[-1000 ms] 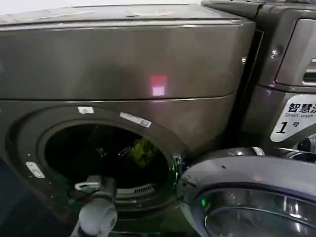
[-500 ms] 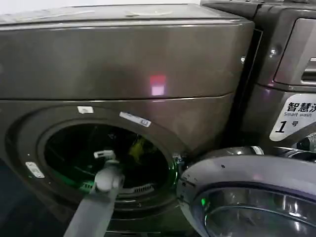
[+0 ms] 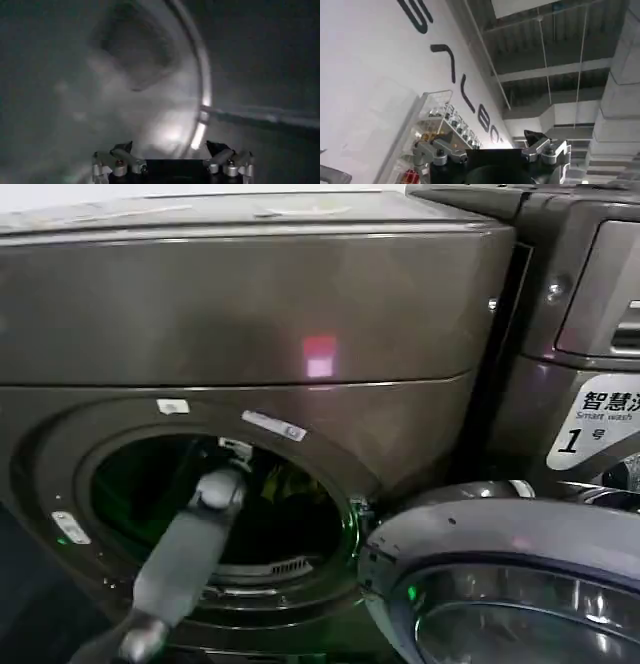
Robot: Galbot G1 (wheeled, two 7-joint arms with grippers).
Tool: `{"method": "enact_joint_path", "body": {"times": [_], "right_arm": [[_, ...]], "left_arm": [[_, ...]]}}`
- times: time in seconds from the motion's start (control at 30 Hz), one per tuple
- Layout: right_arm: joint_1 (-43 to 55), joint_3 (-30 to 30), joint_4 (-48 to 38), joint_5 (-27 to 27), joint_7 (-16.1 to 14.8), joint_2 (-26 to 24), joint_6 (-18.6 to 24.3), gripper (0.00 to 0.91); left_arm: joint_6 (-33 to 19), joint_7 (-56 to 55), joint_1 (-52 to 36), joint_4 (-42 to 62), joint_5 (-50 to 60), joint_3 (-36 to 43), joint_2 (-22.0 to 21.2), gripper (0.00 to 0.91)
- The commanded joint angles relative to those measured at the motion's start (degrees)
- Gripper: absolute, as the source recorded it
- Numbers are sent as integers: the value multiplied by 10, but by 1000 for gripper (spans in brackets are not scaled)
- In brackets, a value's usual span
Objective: Grasp the clothes from the dryer.
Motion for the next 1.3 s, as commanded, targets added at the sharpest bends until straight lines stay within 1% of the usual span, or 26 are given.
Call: {"method": "enact_joint_path", "body": {"times": [0.03, 0.2, 0.4, 0.53, 0.7, 0.8, 0.93, 0.97, 1.0, 1.03, 1.07, 1.1, 1.13, 1.3], "right_arm": [[-3, 2, 4, 2, 1, 6, 2, 907], [-11, 11, 8, 10, 3, 12, 1, 907], [-12, 12, 8, 10, 3, 11, 0, 907], [-13, 13, 7, 9, 3, 10, -1, 907], [-11, 8, 7, 7, 2, 10, -3, 907], [-10, 7, 6, 5, 2, 9, -4, 907], [-11, 7, 4, 3, 2, 10, -3, 907], [-11, 7, 4, 3, 2, 9, -3, 907], [-11, 7, 4, 3, 2, 9, -3, 907], [-11, 7, 4, 3, 2, 9, -3, 907], [-10, 5, 5, 2, 2, 9, -3, 907], [-10, 5, 5, 1, 3, 9, -3, 907], [-10, 5, 5, 1, 3, 9, -3, 907], [-8, 3, 5, 1, 3, 8, -3, 907]], "left_arm": [[-44, 247, -140, 249, 112, 114, -12, 907], [-57, 275, -177, 321, 201, 151, -18, 907], [-48, 268, -182, 312, 239, 168, -13, 907], [-38, 257, -197, 312, 235, 211, -16, 907], [-30, 250, -212, 332, 234, 259, -39, 907], [-41, 254, -222, 333, 216, 279, -47, 907], [-59, 267, -223, 333, 204, 284, -48, 907], [-60, 268, -222, 334, 200, 284, -47, 614], [-59, 267, -222, 336, 198, 283, -47, 182], [-60, 267, -221, 337, 196, 283, -47, 182], [-61, 268, -220, 337, 196, 283, -45, 80], [-62, 270, -220, 337, 197, 284, -44, 11], [-63, 273, -220, 337, 197, 287, -43, 0], [-72, 275, -219, 339, 182, 291, -42, 0]]}}
